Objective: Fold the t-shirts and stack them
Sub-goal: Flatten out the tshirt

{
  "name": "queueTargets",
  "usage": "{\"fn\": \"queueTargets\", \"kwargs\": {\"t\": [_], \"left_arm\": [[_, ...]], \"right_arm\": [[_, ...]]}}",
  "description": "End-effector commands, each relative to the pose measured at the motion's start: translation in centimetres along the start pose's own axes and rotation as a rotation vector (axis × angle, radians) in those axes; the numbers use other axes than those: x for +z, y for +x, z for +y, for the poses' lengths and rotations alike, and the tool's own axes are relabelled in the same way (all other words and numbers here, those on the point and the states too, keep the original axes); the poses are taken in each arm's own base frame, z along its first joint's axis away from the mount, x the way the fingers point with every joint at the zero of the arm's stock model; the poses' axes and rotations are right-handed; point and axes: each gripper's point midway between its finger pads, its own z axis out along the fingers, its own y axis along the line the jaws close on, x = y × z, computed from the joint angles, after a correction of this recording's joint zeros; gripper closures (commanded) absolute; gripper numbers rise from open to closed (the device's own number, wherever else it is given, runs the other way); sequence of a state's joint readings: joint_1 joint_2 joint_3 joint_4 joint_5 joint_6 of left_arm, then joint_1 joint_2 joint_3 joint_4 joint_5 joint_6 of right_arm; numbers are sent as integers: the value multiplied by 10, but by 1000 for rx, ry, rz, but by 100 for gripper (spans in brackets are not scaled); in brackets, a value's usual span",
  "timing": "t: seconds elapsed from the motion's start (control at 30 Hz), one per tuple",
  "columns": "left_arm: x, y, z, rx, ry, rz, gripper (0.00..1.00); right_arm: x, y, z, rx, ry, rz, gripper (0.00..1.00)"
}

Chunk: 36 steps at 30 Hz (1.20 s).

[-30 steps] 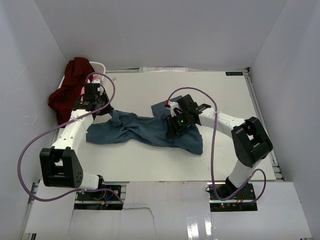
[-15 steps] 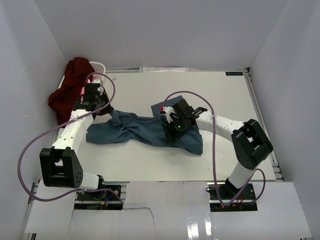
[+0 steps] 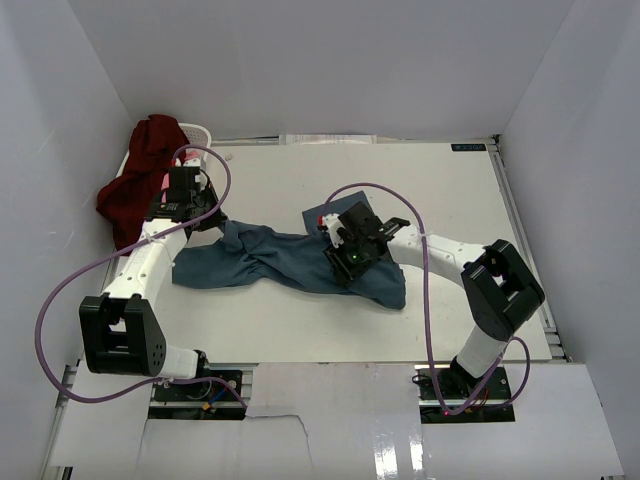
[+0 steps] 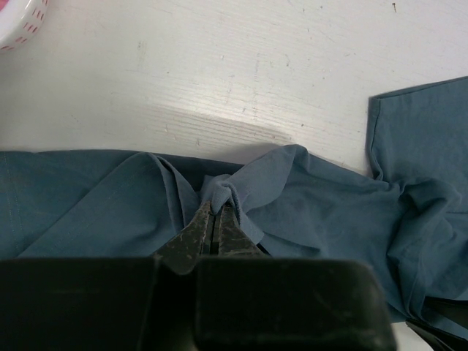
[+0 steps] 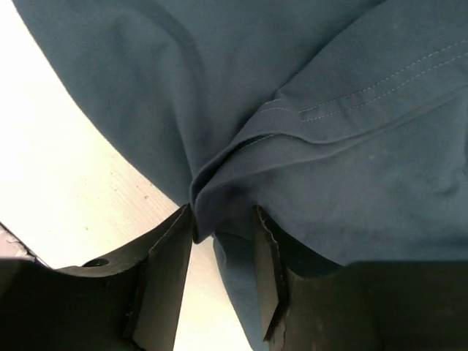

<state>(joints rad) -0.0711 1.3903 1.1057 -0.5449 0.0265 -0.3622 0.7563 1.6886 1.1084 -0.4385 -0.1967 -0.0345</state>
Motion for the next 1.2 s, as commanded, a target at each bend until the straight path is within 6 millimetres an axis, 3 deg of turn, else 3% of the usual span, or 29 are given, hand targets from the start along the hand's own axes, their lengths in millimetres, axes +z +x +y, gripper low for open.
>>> {"fn": "queueTargets", "kwargs": {"t": [0.0,0.17,0.3,0.67,0.73,0.8,0.9,1.07,1.13,1.17], "left_arm": [[-6,-7,-2,10,17,-36,100],[-6,-7,-1,12,15,-35,100],[-6,-6,-1,12,16,-33,100],[-6,-6,1,11,18,-32,100],[-6,-6,1,10,17,-33,100],[-6,-6,1,10,16,-32,100],[-5,-7,1,10,20,-32,100],[-5,-8,0,4,25,-33,100],[-7,-14,-2,1,32,-42,100],[-7,-17,-2,-4,35,-46,100]], "right_arm": [[-9,-17,-2,-38,42,-66,57],[-2,-19,0,-41,30,-59,60],[1,-22,3,-44,17,-59,71],[5,-28,10,-53,-17,-68,68],[6,-27,11,-54,-20,-62,75],[8,-26,10,-54,-17,-56,92],[9,-27,7,-54,-2,-57,92],[-14,-55,-13,29,84,-149,92],[-40,-83,-22,68,96,-239,92],[-54,-92,-41,113,112,-280,92]]}}
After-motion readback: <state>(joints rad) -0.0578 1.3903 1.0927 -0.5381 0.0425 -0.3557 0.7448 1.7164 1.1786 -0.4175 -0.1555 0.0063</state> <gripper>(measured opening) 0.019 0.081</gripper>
